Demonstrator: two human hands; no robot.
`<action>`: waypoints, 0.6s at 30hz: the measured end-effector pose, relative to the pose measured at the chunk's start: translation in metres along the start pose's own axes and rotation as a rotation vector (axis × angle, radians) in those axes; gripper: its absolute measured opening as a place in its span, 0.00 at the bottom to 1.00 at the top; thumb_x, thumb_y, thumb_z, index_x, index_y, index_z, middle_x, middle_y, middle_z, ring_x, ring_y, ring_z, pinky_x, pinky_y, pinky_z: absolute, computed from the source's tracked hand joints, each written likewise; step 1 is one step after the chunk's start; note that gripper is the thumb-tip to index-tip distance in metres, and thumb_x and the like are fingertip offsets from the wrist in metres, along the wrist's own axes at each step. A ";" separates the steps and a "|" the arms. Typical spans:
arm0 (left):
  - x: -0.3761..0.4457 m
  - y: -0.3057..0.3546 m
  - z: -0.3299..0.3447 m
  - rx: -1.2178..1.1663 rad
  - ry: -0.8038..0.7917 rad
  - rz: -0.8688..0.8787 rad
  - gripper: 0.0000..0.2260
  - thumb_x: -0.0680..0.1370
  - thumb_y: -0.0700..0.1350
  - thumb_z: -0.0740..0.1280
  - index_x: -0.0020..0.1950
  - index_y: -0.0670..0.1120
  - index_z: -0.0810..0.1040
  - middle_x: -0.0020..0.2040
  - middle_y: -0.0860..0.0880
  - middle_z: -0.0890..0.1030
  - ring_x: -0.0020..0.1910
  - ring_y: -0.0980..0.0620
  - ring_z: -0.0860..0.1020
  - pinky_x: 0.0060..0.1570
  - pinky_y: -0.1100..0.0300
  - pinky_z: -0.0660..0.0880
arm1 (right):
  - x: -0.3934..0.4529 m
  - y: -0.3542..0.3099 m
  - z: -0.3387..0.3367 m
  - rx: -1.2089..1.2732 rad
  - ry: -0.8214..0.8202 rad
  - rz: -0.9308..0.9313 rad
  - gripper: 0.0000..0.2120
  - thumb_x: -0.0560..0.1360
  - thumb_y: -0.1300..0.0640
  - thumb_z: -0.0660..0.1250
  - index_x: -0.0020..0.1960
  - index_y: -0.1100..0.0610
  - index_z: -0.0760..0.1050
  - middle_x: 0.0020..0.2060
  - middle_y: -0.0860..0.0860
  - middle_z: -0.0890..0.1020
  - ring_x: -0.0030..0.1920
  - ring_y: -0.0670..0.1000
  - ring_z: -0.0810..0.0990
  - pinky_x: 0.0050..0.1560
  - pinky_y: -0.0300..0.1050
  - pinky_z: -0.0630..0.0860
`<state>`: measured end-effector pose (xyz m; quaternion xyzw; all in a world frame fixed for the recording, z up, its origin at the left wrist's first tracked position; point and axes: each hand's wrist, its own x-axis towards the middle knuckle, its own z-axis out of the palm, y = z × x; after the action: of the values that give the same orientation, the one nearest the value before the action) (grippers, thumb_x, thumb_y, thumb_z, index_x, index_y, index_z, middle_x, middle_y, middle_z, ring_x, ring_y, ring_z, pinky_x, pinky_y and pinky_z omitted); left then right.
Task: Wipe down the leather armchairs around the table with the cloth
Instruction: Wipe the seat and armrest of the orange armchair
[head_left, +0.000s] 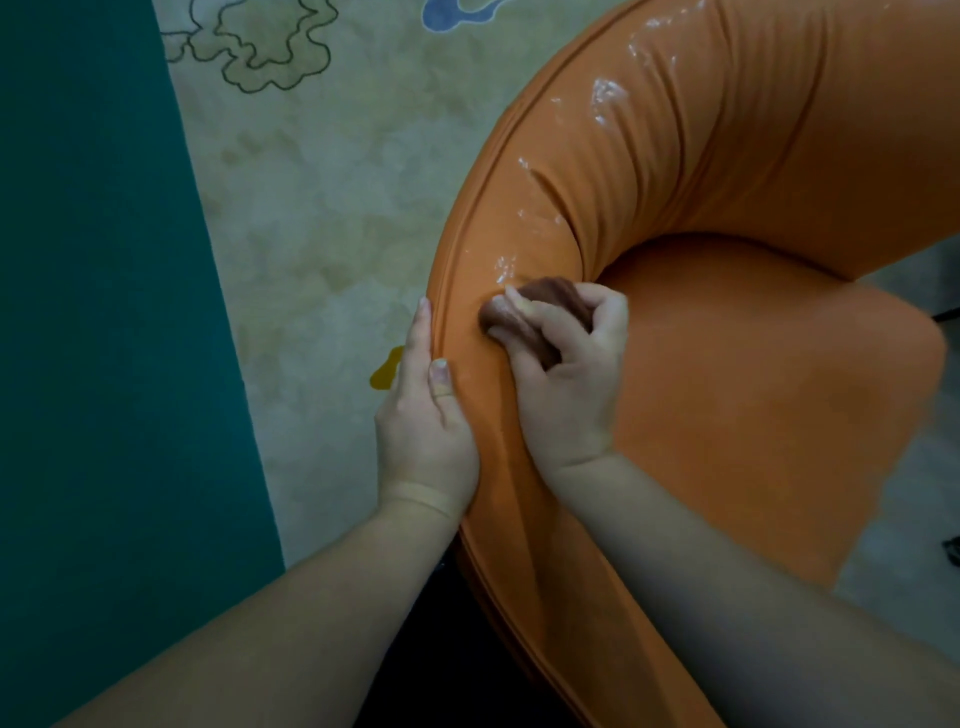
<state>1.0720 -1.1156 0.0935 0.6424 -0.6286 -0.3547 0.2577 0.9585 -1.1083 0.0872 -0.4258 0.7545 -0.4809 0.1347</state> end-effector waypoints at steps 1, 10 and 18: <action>0.000 -0.001 0.000 -0.005 0.001 -0.001 0.22 0.80 0.51 0.50 0.76 0.58 0.60 0.70 0.50 0.72 0.61 0.52 0.73 0.54 0.78 0.61 | -0.001 0.002 0.000 0.017 -0.003 0.001 0.10 0.70 0.56 0.76 0.51 0.55 0.84 0.51 0.55 0.72 0.52 0.56 0.75 0.57 0.53 0.74; -0.002 0.001 0.001 -0.014 0.010 0.009 0.22 0.81 0.50 0.50 0.76 0.56 0.61 0.71 0.50 0.71 0.61 0.56 0.69 0.53 0.83 0.58 | -0.012 0.004 -0.009 0.002 -0.062 -0.031 0.06 0.71 0.57 0.76 0.47 0.55 0.84 0.49 0.58 0.74 0.51 0.57 0.76 0.53 0.54 0.75; -0.004 -0.001 0.001 -0.041 0.027 0.039 0.20 0.83 0.47 0.51 0.76 0.55 0.61 0.67 0.61 0.66 0.60 0.75 0.60 0.56 0.85 0.55 | -0.009 0.011 -0.029 0.290 0.089 0.454 0.09 0.74 0.57 0.71 0.52 0.45 0.82 0.57 0.49 0.75 0.55 0.49 0.79 0.61 0.47 0.75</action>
<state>1.0715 -1.1113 0.0926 0.6293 -0.6300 -0.3538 0.2863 0.9411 -1.0817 0.0908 -0.2007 0.7591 -0.5596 0.2652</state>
